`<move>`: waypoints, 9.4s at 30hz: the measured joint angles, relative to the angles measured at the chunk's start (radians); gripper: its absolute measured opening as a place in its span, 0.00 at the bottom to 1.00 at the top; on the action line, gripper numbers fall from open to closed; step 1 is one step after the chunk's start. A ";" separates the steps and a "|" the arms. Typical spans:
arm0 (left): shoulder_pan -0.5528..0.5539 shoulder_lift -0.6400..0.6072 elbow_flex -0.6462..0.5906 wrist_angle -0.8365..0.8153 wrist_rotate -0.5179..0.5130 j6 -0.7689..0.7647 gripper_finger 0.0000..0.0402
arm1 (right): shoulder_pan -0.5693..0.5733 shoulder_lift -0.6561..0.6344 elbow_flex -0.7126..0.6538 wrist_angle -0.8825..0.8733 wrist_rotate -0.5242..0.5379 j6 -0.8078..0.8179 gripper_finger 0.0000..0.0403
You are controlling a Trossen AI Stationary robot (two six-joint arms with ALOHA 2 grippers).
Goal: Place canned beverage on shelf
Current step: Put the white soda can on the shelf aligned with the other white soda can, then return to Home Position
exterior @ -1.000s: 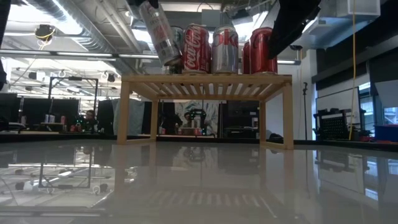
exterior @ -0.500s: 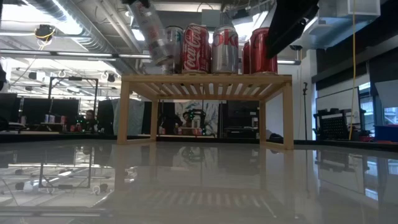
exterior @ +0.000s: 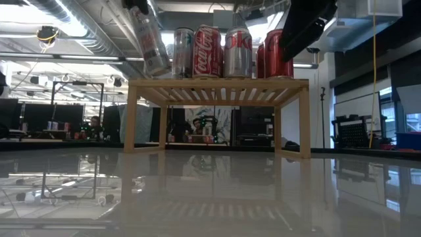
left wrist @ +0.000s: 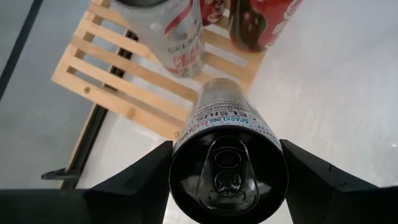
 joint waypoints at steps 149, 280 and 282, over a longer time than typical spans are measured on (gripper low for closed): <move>-0.604 -0.287 -1.078 0.977 -0.145 -0.307 0.75 | 0.000 0.031 0.000 0.053 -0.053 0.007 0.95; -0.273 -0.659 -0.738 0.843 0.156 -0.143 0.63 | 0.032 -0.273 0.013 0.135 -0.032 -0.002 0.41; -0.280 -0.731 -0.847 0.924 0.180 -0.194 0.58 | 0.032 -0.318 0.011 0.138 -0.027 -0.021 0.27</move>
